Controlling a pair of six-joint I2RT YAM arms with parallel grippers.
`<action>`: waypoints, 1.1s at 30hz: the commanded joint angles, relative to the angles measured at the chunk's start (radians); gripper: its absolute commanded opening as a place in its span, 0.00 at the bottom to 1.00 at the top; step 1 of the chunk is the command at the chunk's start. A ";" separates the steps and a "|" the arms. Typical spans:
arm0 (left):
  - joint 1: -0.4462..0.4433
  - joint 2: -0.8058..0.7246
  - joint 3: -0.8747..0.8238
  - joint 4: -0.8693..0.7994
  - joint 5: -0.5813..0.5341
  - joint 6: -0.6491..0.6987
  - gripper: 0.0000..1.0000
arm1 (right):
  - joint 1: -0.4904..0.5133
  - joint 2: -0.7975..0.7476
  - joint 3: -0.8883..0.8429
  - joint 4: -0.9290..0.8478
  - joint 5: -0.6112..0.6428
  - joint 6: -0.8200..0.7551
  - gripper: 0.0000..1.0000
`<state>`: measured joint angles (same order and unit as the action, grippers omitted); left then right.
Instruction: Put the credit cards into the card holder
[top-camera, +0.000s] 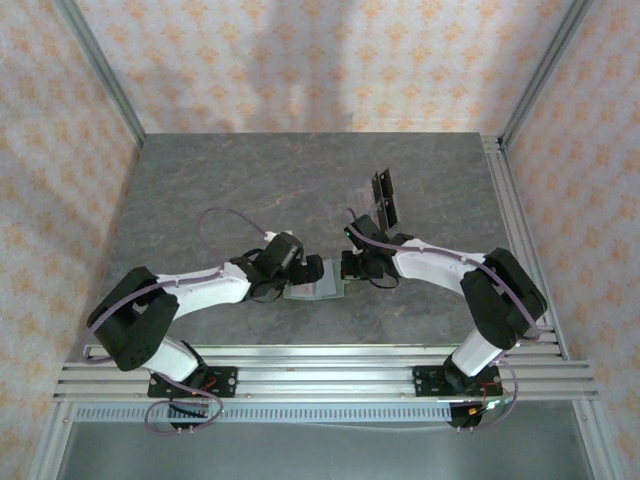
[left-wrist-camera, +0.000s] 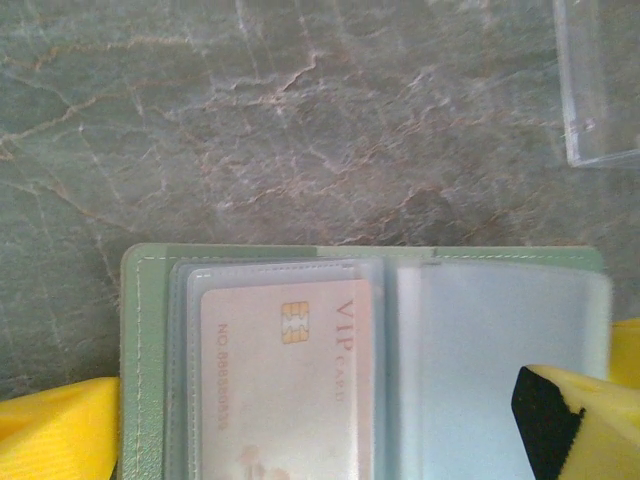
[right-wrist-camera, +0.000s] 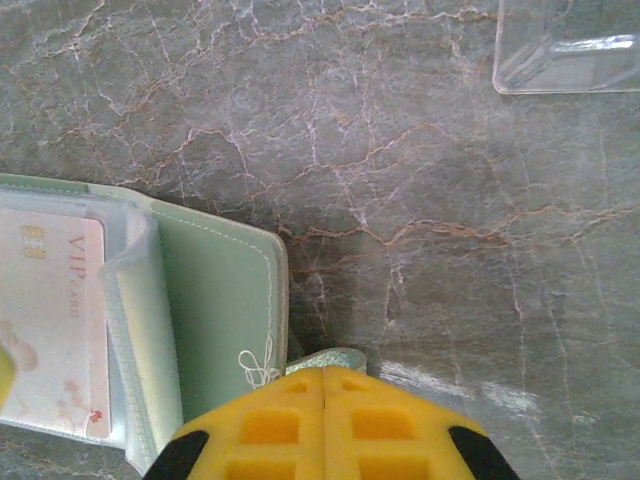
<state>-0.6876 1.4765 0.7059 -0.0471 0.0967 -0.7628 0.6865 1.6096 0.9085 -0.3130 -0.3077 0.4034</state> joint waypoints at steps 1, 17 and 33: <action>-0.016 -0.079 -0.011 0.035 -0.020 -0.029 1.00 | -0.002 0.015 -0.011 0.012 0.001 0.005 0.00; -0.206 0.034 0.080 0.192 -0.076 -0.091 1.00 | -0.038 0.004 -0.017 0.030 0.007 0.038 0.00; -0.230 -0.032 0.084 0.123 -0.214 -0.059 1.00 | -0.045 -0.130 -0.040 -0.015 0.013 0.058 0.33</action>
<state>-0.9085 1.4803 0.7681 0.0948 -0.0669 -0.8375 0.6319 1.5520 0.8650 -0.3172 -0.2920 0.4534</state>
